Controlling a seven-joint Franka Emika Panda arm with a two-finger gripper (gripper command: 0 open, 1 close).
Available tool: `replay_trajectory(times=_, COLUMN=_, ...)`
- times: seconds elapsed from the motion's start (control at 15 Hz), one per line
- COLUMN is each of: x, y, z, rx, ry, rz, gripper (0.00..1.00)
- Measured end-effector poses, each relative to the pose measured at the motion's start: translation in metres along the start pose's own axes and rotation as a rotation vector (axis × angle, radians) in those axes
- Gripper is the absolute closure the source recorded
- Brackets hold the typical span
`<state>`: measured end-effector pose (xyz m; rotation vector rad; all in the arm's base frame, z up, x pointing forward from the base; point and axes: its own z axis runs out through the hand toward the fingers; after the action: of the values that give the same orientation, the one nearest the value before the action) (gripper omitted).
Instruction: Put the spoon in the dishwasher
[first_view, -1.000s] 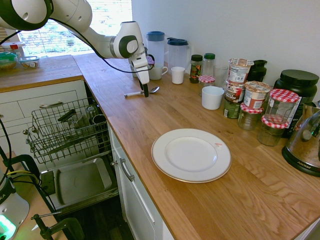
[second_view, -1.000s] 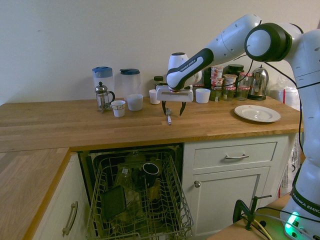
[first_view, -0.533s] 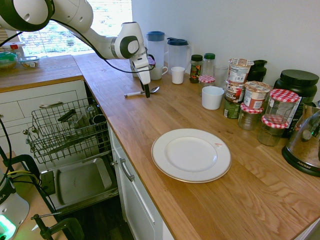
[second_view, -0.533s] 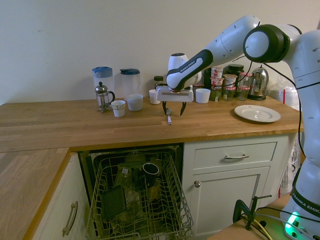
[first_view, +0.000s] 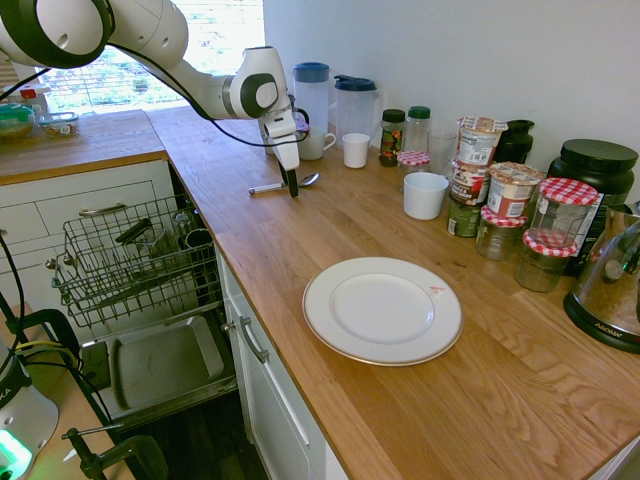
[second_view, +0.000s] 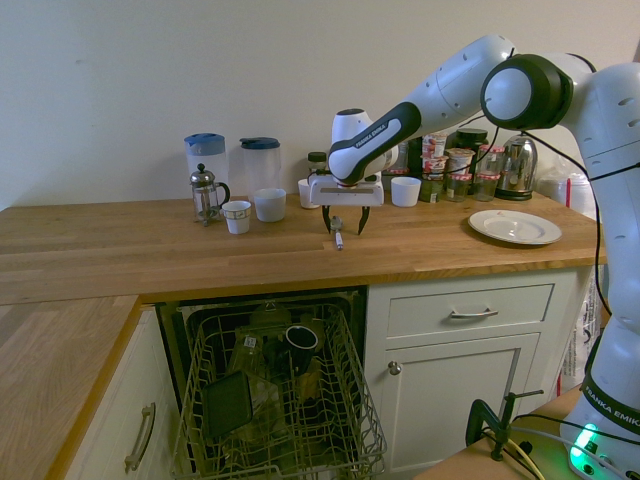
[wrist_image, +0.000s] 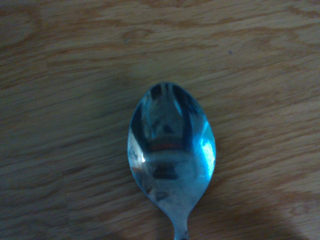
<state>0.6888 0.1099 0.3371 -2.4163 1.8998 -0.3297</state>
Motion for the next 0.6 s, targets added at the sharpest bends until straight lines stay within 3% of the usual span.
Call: replay_trajectory(times=0.6, x=0.0002, y=-0.0033, z=0.0015, rx=-0.006, ry=-0.001, rz=0.003, gripper=1.0)
